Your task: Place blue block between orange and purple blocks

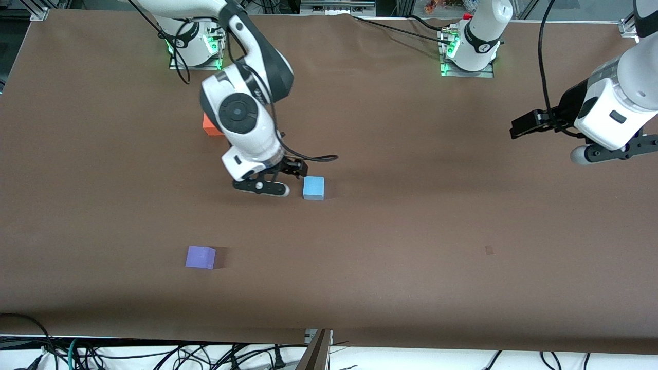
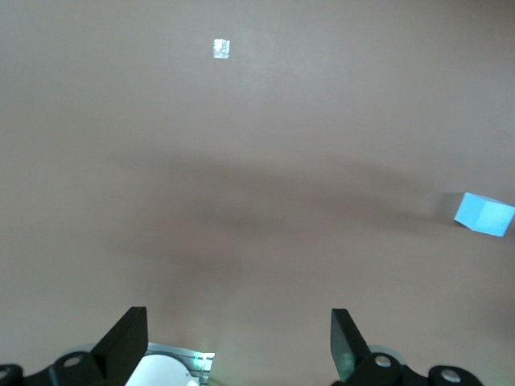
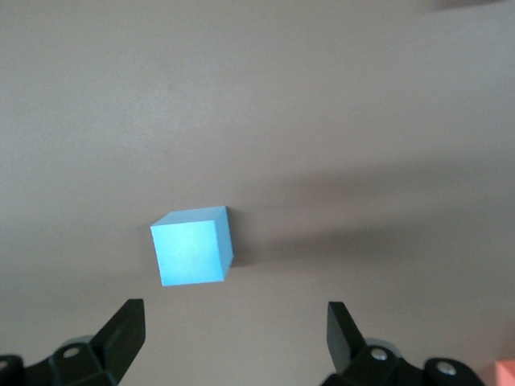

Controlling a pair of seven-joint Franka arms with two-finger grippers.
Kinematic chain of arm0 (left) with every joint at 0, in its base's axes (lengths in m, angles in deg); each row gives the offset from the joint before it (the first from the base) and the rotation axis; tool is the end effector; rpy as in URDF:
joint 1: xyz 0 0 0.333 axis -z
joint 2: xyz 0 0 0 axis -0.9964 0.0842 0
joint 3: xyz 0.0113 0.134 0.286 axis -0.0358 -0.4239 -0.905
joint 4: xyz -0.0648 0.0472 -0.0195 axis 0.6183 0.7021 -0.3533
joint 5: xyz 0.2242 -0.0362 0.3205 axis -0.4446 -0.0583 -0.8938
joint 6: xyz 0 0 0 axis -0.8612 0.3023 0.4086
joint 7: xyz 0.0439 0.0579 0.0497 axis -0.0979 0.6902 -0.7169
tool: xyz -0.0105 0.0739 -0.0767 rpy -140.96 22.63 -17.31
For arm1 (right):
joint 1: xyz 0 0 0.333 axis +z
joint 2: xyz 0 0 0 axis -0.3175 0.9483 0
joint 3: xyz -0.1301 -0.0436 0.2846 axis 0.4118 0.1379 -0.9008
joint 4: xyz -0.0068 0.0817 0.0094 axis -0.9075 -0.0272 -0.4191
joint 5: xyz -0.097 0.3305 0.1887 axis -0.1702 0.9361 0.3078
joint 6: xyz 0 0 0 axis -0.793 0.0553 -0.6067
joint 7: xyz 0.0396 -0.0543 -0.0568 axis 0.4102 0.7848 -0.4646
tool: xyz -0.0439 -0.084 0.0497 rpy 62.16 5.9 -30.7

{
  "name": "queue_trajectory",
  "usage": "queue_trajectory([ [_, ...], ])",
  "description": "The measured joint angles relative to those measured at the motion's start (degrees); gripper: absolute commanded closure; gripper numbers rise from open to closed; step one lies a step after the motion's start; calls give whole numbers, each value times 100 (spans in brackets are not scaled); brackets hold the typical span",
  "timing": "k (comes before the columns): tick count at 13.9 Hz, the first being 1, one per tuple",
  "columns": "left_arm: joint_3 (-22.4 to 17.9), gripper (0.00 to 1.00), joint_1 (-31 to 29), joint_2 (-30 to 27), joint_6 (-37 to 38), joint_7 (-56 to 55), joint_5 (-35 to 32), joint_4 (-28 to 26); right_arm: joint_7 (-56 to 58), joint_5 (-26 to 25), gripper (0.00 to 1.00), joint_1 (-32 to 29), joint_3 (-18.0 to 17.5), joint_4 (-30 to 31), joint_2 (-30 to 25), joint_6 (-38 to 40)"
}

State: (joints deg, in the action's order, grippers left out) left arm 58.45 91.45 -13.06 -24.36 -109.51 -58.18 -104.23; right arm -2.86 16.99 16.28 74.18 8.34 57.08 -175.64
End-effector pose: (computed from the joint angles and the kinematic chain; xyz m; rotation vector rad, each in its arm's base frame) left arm 0.5814 -0.0938 0.6231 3.0787 0.3388 -0.3001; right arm 0.5713 0.4087 0.3518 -3.0842 0.2490 0.0582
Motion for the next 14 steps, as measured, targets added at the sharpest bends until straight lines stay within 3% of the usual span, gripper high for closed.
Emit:
queue_trajectory([
  [4, -93, 0, -218, -1011, -688, 359, -336, -1491, -457, -74, 0, 355, 4, -1, 467, -518],
  [7, -395, 0, -379, -1321, -1683, 1225, -355, -2340, -525, -76, 0, 505, 8, -2, 710, -781],
  [14, -441, 0, -473, -1404, -1901, 1701, -355, -2327, -535, -78, 0, 537, 24, -4, 999, -1061],
])
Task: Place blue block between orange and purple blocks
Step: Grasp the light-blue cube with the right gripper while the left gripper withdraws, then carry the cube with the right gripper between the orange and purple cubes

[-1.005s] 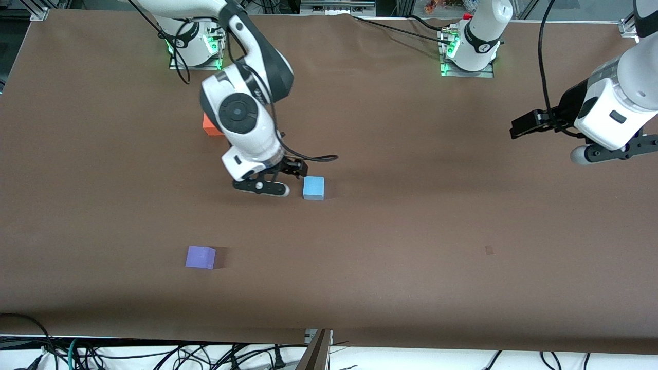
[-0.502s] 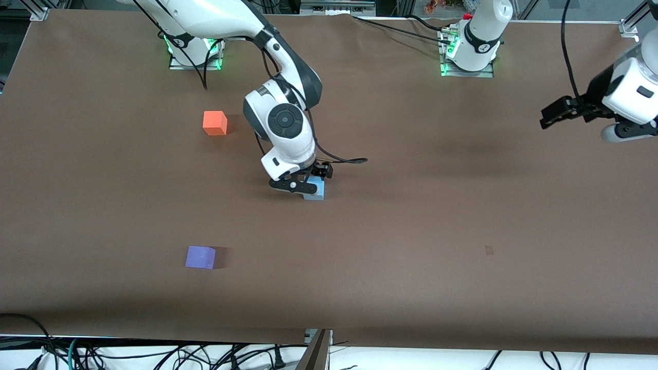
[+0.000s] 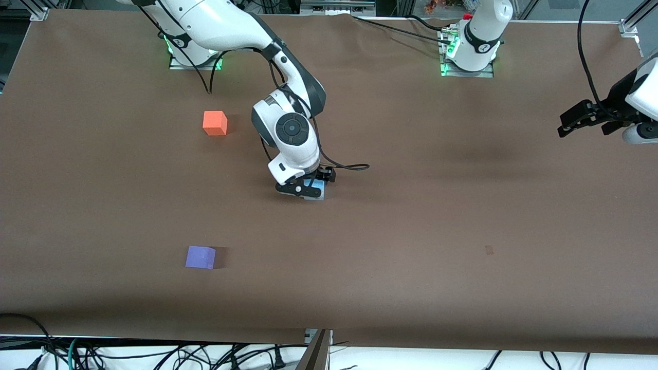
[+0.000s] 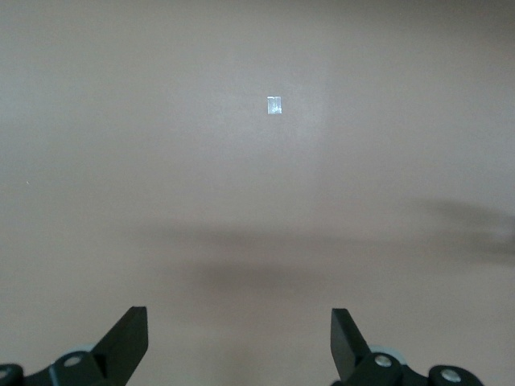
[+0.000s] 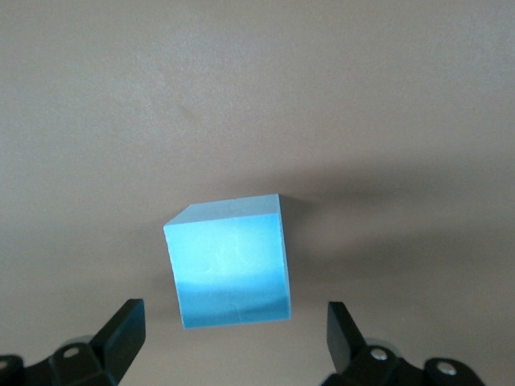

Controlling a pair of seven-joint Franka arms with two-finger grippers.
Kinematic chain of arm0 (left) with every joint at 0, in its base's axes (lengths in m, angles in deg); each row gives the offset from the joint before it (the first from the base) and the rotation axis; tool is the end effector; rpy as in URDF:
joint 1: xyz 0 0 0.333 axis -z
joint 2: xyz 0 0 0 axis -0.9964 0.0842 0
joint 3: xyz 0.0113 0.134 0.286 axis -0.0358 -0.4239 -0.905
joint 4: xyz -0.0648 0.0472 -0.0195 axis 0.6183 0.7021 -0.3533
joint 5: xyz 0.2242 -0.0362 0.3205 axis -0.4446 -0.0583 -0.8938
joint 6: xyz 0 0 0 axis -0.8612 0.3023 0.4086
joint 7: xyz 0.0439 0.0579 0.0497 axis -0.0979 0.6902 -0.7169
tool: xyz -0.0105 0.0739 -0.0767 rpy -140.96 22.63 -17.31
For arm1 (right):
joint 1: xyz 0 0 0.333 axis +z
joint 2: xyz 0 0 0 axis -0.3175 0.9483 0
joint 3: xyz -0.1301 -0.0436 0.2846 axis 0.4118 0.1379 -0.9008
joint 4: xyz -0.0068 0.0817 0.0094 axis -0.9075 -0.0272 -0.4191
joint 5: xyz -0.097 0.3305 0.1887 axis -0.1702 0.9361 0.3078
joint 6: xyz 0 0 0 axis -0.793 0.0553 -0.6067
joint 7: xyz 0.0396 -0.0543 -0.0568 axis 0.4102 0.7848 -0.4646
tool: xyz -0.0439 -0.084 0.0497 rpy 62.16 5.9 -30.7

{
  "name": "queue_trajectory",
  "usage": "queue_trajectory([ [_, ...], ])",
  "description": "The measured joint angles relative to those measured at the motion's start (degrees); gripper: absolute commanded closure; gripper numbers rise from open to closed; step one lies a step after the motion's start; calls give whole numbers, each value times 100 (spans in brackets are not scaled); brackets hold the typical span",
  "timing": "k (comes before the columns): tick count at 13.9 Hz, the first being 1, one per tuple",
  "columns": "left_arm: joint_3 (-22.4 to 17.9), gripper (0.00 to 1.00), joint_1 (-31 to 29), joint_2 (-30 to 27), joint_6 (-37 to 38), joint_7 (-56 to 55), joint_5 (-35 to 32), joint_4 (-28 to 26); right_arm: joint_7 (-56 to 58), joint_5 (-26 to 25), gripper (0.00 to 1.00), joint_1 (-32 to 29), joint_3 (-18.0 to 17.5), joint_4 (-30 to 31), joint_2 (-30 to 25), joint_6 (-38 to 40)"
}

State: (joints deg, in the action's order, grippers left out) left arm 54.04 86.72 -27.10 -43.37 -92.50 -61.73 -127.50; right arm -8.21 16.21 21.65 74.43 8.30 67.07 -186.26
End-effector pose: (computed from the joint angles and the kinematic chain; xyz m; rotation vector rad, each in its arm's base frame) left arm 0.5476 0.0048 0.6012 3.1269 0.1497 -0.0135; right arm 0.5440 0.4659 0.2445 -3.0922 0.2576 0.0322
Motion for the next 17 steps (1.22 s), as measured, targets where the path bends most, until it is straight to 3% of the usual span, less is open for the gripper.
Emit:
queue_trajectory([
  [10, -34, 0, -126, 0, 82, 3, 0, 240, 0, -2, 1, 9, 0, -1, 262, -246],
  [11, -36, 0, -165, 0, 147, 7, 0, 273, 0, -1, 5, 9, 0, -1, 273, -248],
  [13, -39, 0, -180, 3, 183, 9, 4, 289, -3, -1, 32, 9, 0, -1, 279, -250],
  [15, -17, 0, -179, 19, 187, -10, 5, 289, -4, -2, 47, 10, 0, -1, 280, -250],
  [17, 18, 0, -177, 26, 188, -121, 6, 289, -4, -1, 69, 10, 0, -2, 293, -251],
])
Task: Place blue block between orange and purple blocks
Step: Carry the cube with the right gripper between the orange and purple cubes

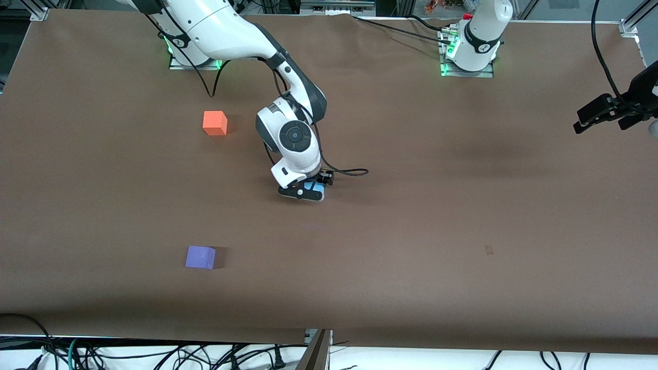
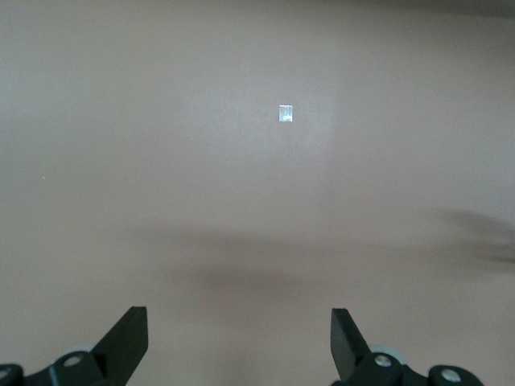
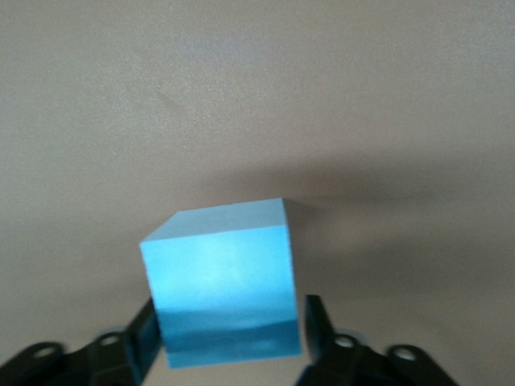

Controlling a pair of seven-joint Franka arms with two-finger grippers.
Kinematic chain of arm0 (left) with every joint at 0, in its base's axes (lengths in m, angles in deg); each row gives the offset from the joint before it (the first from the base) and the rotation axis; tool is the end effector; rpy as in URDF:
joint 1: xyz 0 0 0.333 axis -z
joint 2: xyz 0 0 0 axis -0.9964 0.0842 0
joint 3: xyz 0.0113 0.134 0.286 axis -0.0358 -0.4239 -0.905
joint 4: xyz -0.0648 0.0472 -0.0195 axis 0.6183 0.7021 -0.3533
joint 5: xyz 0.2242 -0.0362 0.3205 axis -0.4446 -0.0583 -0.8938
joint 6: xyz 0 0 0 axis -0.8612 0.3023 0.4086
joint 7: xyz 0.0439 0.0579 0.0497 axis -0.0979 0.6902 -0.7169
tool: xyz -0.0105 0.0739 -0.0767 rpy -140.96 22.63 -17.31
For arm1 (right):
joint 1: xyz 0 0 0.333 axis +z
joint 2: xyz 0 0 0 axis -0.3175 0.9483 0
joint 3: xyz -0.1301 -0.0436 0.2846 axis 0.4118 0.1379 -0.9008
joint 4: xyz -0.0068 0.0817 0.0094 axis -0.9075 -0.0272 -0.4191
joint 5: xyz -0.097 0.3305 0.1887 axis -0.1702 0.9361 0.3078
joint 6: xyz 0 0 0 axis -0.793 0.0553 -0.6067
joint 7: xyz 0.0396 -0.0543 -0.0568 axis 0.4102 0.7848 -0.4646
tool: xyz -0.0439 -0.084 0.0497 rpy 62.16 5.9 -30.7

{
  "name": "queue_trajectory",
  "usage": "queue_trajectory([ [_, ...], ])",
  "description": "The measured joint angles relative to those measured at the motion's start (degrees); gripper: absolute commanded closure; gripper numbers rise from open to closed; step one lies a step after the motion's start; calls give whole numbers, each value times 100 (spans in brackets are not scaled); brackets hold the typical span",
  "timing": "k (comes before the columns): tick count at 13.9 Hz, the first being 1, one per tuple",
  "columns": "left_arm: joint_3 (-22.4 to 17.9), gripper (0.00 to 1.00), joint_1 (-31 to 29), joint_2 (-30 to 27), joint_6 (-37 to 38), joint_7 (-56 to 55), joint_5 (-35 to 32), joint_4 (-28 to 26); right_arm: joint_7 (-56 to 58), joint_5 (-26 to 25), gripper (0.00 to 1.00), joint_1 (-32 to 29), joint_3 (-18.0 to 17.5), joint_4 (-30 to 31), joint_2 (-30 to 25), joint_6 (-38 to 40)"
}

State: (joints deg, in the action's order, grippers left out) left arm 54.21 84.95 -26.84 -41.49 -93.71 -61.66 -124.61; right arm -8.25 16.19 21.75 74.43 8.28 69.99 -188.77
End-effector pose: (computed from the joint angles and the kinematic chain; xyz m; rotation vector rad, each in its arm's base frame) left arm 0.5471 0.0199 0.6198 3.1208 0.2257 0.0070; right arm 0.5429 0.4662 0.2121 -3.0979 0.2591 0.0383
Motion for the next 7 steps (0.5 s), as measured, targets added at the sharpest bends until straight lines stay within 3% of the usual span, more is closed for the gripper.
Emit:
queue_trajectory([
  [4, 25, 0, 1, 6, 10, -86, 0, 0, 0, 0, 72, 4, 20, -30, -4, -6],
  [7, 22, 0, 0, 13, 16, -127, 0, 0, 32, -39, 72, 1, 266, -130, -118, -2],
])
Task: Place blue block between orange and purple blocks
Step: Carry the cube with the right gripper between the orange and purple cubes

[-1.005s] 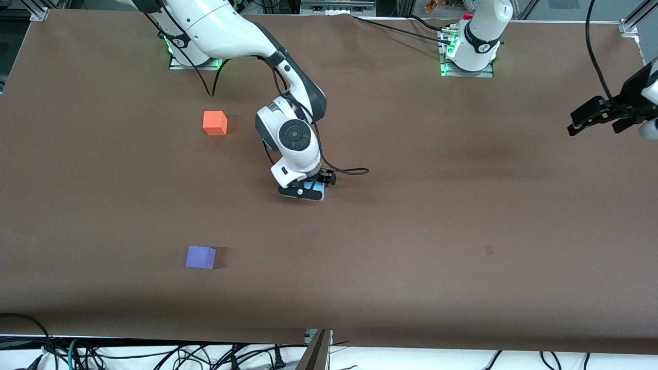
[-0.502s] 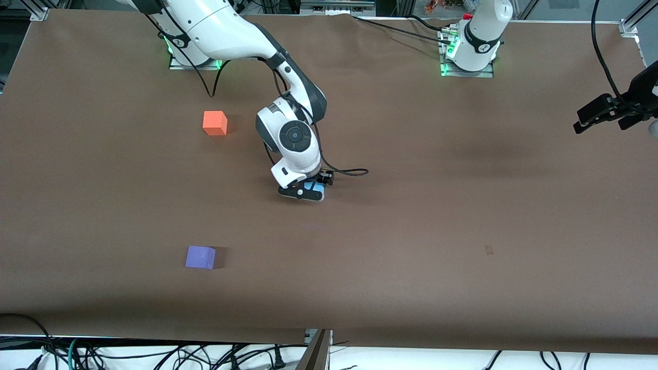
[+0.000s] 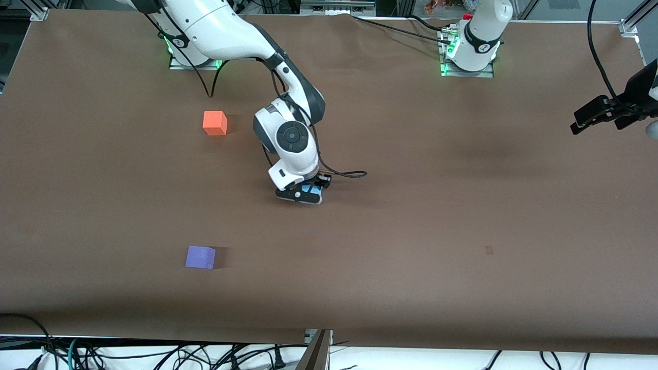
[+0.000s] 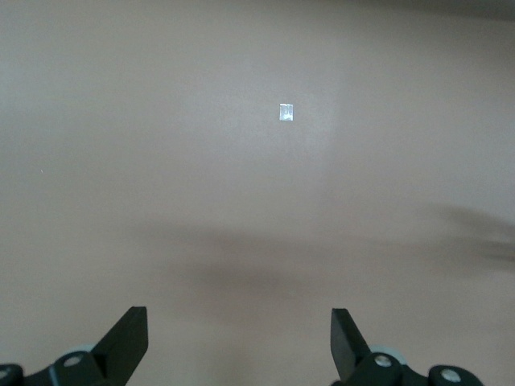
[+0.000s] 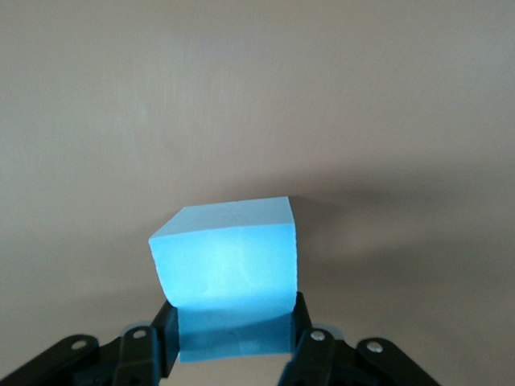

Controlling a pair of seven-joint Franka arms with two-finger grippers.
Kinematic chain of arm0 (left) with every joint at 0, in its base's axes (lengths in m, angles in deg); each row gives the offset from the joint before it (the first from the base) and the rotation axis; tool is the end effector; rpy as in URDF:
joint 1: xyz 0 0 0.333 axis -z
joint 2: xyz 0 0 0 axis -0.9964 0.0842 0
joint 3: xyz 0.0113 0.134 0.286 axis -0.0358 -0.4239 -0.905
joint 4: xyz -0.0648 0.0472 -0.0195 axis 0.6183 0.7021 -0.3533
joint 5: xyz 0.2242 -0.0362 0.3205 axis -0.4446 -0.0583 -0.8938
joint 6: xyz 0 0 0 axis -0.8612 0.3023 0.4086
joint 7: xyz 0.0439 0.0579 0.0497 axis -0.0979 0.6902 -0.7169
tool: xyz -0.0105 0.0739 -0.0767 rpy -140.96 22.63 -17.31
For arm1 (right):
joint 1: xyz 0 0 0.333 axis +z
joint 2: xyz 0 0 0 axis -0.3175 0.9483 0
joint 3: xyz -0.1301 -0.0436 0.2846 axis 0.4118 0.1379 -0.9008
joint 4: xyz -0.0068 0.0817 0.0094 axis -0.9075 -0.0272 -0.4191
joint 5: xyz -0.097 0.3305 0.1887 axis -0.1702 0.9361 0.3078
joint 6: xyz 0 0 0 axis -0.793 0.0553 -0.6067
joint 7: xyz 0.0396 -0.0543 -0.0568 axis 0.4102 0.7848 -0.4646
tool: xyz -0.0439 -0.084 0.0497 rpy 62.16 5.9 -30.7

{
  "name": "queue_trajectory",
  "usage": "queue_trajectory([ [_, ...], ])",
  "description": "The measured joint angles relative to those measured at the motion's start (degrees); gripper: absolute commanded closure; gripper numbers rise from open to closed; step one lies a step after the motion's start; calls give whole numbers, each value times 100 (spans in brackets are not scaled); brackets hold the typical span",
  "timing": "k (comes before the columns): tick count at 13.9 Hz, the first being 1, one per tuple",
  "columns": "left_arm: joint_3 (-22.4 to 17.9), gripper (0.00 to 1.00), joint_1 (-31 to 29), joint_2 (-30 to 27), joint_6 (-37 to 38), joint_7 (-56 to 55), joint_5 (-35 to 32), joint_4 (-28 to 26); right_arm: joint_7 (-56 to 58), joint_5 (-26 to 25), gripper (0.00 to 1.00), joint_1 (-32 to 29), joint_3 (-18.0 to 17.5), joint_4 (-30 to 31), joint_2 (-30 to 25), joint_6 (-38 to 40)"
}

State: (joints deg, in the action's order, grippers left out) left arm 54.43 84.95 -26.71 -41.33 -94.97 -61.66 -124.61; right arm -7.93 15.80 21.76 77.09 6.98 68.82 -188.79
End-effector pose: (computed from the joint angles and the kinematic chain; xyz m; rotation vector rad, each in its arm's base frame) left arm 0.5475 0.0177 0.6183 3.1190 0.2540 -0.0012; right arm 0.5671 0.4505 0.2371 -3.0903 0.2932 -0.0516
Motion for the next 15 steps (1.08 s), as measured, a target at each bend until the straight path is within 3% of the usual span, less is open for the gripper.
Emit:
queue_trajectory([
  [7, 4, 0, 0, 2, 1, -7, 0, 1, 1574, 2, 76, -67, 1103, 216, -764, 1304],
  [10, 7, 0, 0, 2, 1, -8, 0, 1, 2163, 10, 76, -126, 1546, 1081, -1333, 1139],
  [15, 9, 0, 0, 2, 1, -8, 0, 1, 2804, 34, 76, -143, 1973, 2651, -2126, 304],
])
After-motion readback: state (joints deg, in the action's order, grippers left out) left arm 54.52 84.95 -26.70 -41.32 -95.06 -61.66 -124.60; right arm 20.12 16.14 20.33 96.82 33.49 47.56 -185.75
